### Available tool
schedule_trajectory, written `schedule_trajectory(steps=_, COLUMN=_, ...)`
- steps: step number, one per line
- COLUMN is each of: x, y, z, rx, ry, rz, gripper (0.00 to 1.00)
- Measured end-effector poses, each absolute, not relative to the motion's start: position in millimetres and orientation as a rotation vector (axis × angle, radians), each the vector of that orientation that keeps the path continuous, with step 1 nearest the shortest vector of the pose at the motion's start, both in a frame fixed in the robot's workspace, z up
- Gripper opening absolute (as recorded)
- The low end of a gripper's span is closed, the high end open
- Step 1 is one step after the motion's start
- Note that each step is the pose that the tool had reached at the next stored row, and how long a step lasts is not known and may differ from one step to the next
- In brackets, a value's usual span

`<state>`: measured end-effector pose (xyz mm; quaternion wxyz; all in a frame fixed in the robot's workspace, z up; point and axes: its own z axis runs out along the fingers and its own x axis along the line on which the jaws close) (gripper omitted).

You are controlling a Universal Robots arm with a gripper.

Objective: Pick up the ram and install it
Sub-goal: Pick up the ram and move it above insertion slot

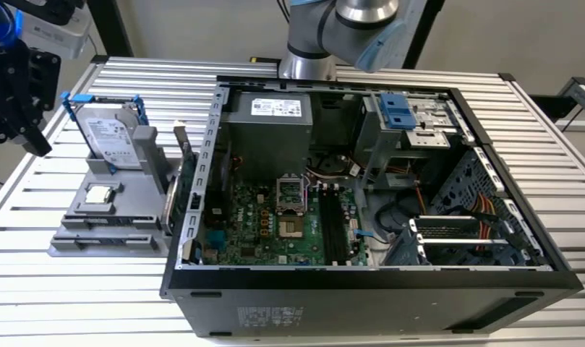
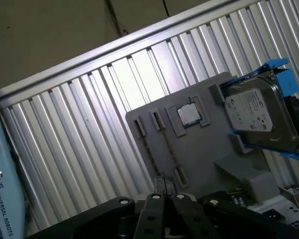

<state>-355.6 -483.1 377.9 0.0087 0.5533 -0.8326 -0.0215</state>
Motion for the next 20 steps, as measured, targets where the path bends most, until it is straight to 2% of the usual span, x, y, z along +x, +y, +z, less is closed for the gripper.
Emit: schedule_trajectory(steps=20, x=-355.6, y=-483.1, z=377.9, rx=1.976, ry=-2.413, rz=-0.063, gripper=0.00)
